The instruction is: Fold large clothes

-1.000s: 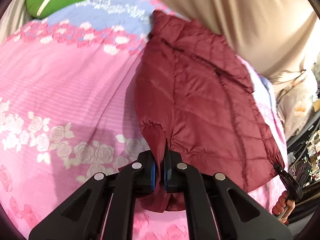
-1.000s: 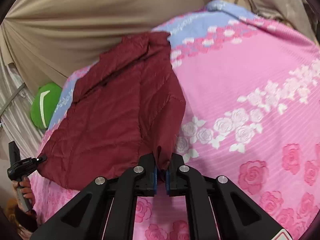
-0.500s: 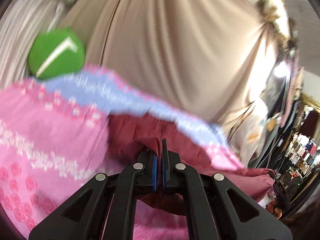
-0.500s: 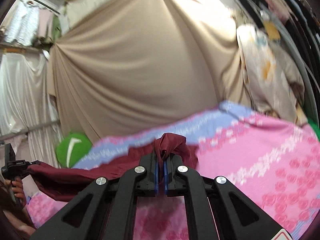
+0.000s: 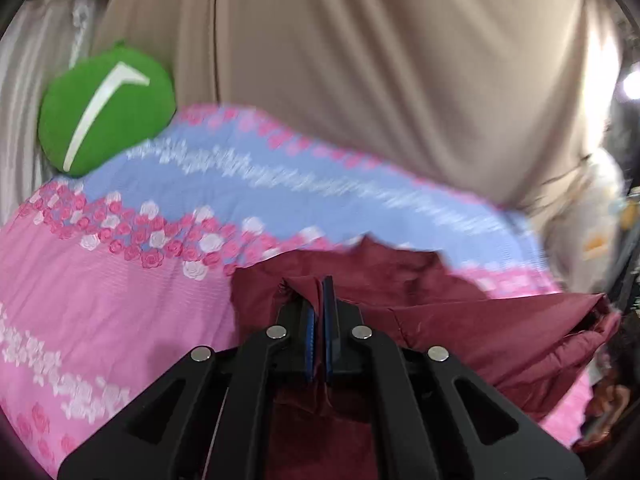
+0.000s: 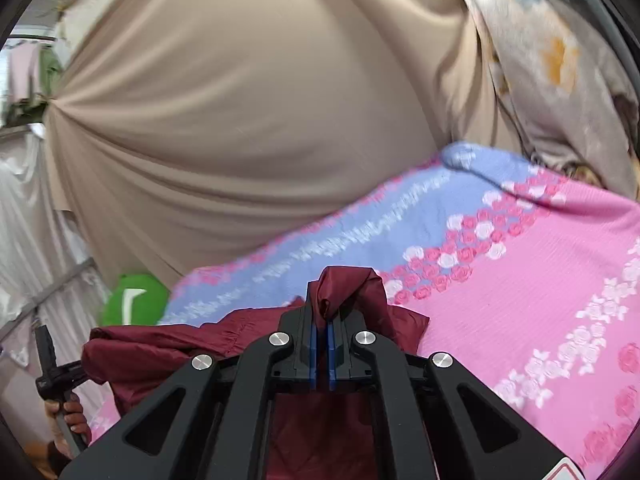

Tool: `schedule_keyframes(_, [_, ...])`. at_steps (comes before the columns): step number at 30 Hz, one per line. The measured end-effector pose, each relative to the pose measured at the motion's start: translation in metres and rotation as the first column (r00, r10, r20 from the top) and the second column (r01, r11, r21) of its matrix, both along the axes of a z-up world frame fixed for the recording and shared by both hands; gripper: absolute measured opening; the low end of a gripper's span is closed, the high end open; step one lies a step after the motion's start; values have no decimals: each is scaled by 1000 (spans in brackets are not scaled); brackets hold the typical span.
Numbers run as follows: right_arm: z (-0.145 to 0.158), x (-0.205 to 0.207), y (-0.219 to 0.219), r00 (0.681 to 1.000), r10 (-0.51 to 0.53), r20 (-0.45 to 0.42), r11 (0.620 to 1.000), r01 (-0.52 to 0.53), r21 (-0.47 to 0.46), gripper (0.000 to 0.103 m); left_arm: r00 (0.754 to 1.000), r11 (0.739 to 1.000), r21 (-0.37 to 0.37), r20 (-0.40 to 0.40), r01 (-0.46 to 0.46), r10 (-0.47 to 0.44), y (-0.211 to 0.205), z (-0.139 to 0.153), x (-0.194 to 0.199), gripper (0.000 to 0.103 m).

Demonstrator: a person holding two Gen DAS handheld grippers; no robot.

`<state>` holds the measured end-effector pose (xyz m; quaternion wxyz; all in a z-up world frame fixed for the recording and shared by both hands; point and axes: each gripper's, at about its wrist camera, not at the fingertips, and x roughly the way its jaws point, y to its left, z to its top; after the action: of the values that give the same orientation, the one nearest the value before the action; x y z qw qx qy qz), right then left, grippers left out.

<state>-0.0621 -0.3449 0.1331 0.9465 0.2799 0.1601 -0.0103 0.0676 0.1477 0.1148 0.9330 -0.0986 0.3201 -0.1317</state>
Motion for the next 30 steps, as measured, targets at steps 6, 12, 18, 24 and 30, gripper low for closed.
schedule_keyframes(6, [-54, 105, -6, 980, -19, -197, 1000, 22, 13, 3, 984, 990, 135, -166, -49, 71, -24, -72, 87, 2])
schedule_keyframes(12, [-109, 157, -11, 937, -27, -349, 999, 34, 14, 3, 970, 986, 164, -232, -40, 78, -29, -115, 117, 3])
schedule_keyframes(18, [-131, 173, -7, 901, -30, -433, 1000, 27, -14, 3, 975, 982, 182, -207, -41, 79, -40, -129, 122, 5])
schedule_keyframes(24, [-90, 130, -11, 938, -110, -328, 993, 114, -9, 19, 993, 985, 152, -77, -80, 93, -27, -82, 88, 20])
schedule_keyframes(30, [-31, 79, 72, 973, 57, -225, 975, -103, -197, 19, 981, 975, 200, 187, -94, 56, -45, 1, 2, 58])
